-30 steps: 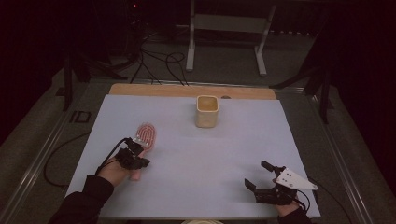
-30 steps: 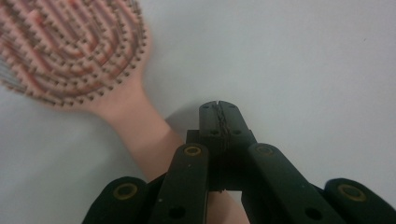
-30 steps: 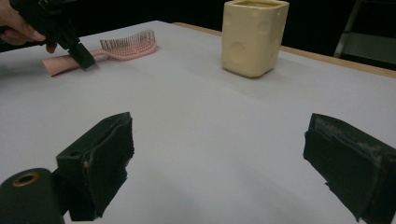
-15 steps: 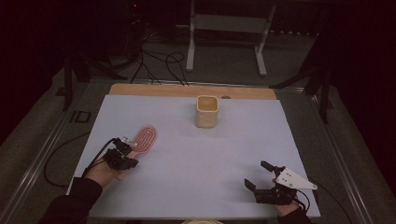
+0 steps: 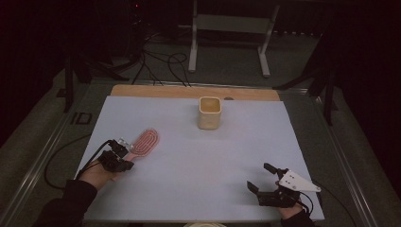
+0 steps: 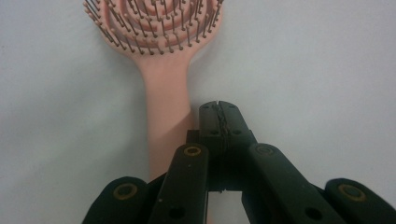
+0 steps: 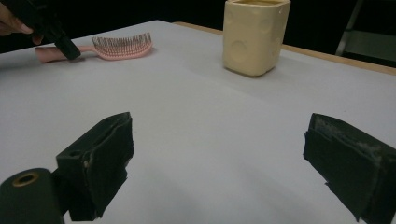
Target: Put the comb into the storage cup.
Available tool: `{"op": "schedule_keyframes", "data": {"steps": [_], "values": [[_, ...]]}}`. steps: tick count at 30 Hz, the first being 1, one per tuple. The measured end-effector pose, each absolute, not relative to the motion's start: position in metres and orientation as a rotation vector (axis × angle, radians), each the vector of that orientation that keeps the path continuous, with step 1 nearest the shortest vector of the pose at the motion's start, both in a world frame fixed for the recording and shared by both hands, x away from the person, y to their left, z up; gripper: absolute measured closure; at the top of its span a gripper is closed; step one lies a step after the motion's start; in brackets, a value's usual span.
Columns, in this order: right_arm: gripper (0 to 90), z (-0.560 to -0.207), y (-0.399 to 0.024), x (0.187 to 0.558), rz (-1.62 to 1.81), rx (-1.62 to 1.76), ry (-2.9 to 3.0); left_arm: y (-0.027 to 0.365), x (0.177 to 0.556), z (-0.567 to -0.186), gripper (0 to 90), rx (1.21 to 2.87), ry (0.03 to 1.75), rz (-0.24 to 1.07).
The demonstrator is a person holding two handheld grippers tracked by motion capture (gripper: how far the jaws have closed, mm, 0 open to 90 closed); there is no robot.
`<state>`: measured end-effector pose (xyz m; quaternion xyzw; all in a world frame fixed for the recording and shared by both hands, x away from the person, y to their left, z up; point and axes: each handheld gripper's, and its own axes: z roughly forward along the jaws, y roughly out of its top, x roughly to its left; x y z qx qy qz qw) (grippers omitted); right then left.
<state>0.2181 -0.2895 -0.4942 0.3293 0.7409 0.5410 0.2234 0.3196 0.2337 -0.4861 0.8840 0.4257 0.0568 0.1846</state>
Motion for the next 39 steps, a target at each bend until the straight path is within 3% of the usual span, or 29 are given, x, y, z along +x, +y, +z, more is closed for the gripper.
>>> {"op": "schedule_keyframes", "data": {"steps": [24,39], "values": [[8.2,-0.494,-0.290,0.218,1.494,0.909,2.046,0.249,0.320,-0.462,87.0,2.479,1.221,0.189],[8.2,-0.495,-0.289,0.219,1.493,0.907,2.050,0.247,0.325,-0.454,64.1,2.530,1.175,0.148]]}}
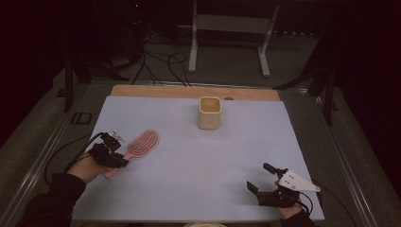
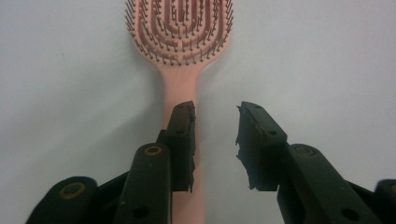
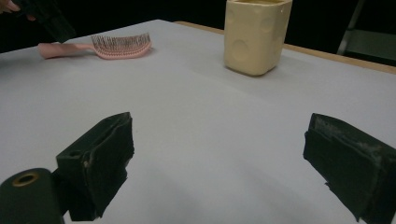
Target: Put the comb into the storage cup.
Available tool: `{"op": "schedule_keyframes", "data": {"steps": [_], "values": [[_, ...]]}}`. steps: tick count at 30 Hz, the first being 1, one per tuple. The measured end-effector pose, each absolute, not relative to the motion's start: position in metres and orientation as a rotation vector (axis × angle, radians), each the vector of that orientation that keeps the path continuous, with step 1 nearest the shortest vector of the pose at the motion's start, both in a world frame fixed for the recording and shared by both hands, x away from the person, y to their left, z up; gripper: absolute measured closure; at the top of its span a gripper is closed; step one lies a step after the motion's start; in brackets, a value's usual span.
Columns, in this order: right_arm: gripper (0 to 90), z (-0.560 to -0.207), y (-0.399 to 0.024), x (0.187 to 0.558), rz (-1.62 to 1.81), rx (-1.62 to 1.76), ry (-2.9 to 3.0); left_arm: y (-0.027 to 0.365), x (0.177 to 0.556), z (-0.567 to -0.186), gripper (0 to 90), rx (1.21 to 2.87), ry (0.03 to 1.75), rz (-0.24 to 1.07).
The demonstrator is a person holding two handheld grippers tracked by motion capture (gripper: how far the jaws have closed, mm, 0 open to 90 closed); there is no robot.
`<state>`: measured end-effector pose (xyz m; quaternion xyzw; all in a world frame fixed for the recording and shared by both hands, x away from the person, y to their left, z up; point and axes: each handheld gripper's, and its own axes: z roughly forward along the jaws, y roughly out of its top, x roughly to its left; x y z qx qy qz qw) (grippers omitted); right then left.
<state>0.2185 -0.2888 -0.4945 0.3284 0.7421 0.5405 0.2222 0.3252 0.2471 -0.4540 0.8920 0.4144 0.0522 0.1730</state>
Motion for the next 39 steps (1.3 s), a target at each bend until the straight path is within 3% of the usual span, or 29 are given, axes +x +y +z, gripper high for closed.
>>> {"op": "schedule_keyframes", "data": {"steps": [6,9,14,16,39], "values": [[8.2,-0.495,-0.289,0.218,1.493,0.908,2.051,0.243,0.328,-0.456,48.9,2.578,1.168,0.131],[8.2,-0.495,-0.289,0.219,1.495,0.908,2.052,0.239,0.328,-0.458,30.2,2.613,1.186,0.159],[8.2,-0.495,-0.289,0.218,1.494,0.905,2.052,0.235,0.331,-0.458,13.0,2.634,1.216,0.180],[8.2,-0.495,-0.289,0.218,1.495,0.905,2.052,0.235,0.332,-0.458,0.1,2.628,1.242,0.184],[8.2,-0.495,-0.288,0.218,1.497,0.905,2.053,0.228,0.352,-0.456,0.2,2.679,1.214,0.047]]}}
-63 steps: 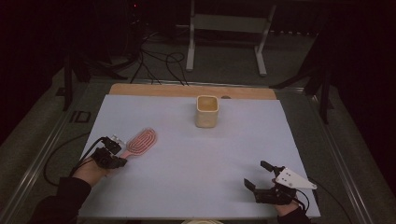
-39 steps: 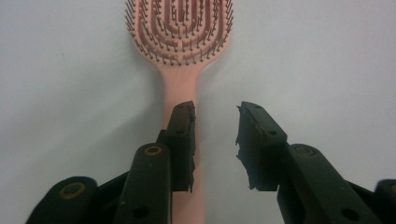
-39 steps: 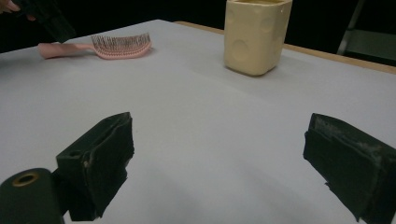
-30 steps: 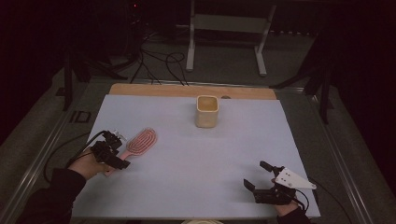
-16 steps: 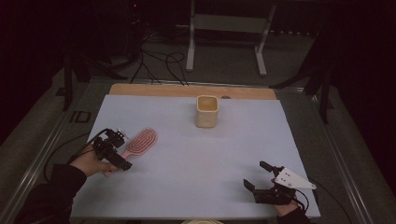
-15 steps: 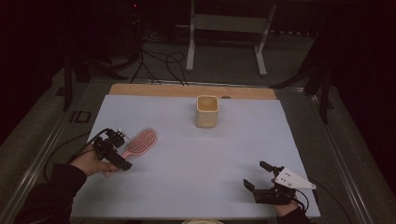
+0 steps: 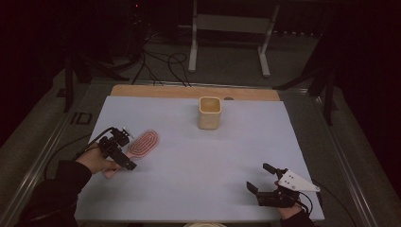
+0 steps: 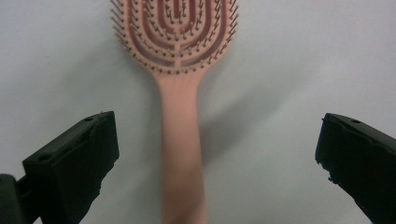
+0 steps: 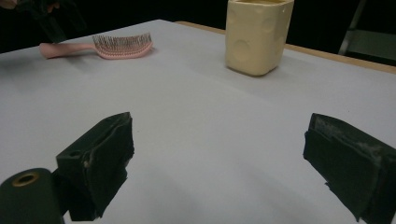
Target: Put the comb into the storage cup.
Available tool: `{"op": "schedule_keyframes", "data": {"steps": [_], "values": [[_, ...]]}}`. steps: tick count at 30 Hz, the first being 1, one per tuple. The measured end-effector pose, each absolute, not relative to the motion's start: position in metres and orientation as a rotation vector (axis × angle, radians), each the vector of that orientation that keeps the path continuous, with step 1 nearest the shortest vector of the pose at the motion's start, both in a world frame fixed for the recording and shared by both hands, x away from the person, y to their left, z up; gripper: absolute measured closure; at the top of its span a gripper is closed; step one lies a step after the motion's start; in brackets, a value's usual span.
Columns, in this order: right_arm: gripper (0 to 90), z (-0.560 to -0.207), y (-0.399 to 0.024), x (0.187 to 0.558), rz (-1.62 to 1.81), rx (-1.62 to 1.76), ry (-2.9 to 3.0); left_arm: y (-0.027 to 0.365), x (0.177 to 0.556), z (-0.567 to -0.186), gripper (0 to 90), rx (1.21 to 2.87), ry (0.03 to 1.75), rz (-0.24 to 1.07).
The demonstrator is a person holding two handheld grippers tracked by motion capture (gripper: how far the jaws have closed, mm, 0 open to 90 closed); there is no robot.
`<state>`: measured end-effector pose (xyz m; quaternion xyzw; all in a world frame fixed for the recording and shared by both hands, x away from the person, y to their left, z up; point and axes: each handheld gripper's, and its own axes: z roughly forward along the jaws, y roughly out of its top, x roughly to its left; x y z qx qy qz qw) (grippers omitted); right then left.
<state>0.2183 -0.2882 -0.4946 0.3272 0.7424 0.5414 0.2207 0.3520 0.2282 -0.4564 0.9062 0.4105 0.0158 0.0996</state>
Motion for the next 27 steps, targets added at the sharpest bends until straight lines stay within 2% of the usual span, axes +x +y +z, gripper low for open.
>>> {"op": "schedule_keyframes", "data": {"steps": [14,19,27], "values": [[8.2,-0.495,-0.289,0.219,1.498,0.905,2.052,0.229,0.370,-0.464,1.0,2.675,1.232,-0.005],[8.2,-0.494,-0.289,0.218,1.499,0.906,2.051,0.228,0.373,-0.468,6.2,2.678,1.229,-0.011],[8.2,-0.494,-0.288,0.218,1.503,0.908,2.049,0.231,0.378,-0.474,22.2,2.677,1.254,-0.008]]}}
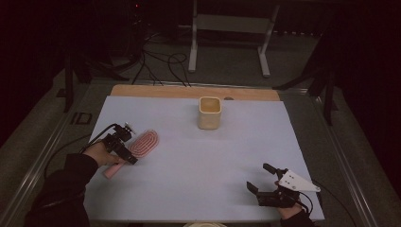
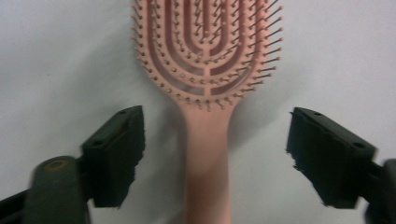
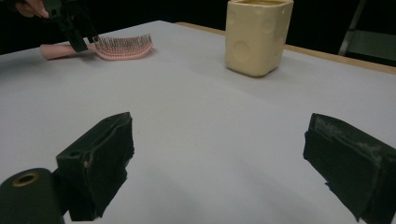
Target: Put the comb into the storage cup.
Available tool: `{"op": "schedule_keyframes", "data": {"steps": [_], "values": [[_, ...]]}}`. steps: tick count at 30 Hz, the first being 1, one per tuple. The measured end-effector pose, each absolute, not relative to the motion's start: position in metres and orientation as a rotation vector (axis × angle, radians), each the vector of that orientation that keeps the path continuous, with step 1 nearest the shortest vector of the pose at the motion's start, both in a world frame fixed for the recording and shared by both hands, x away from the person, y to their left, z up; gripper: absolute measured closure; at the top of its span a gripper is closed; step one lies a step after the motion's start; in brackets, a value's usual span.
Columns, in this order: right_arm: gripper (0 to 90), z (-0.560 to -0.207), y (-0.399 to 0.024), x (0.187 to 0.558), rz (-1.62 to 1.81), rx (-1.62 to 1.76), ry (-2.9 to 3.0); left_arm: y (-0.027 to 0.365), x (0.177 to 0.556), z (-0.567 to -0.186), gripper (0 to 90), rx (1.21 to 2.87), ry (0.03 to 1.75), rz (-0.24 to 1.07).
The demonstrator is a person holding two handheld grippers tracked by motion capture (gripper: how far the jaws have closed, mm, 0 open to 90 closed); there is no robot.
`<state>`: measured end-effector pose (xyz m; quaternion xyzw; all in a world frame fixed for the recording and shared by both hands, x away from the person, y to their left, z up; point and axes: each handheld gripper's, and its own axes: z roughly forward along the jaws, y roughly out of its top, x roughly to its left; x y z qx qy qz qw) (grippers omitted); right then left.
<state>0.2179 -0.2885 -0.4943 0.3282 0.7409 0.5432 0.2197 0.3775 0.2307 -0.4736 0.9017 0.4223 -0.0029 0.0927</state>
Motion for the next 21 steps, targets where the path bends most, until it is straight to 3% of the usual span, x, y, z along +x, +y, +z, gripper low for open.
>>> {"op": "schedule_keyframes", "data": {"steps": [5,21], "values": [[8.2,-0.4944,-0.2884,0.2181,1.502,0.908,2.052,0.2325,0.3788,-0.4734,33.7,2.687,1.256,-0.001],[8.2,-0.4939,-0.2889,0.2179,1.502,0.909,2.044,0.2304,0.3816,-0.4769,56.9,2.712,1.242,0.006]]}}
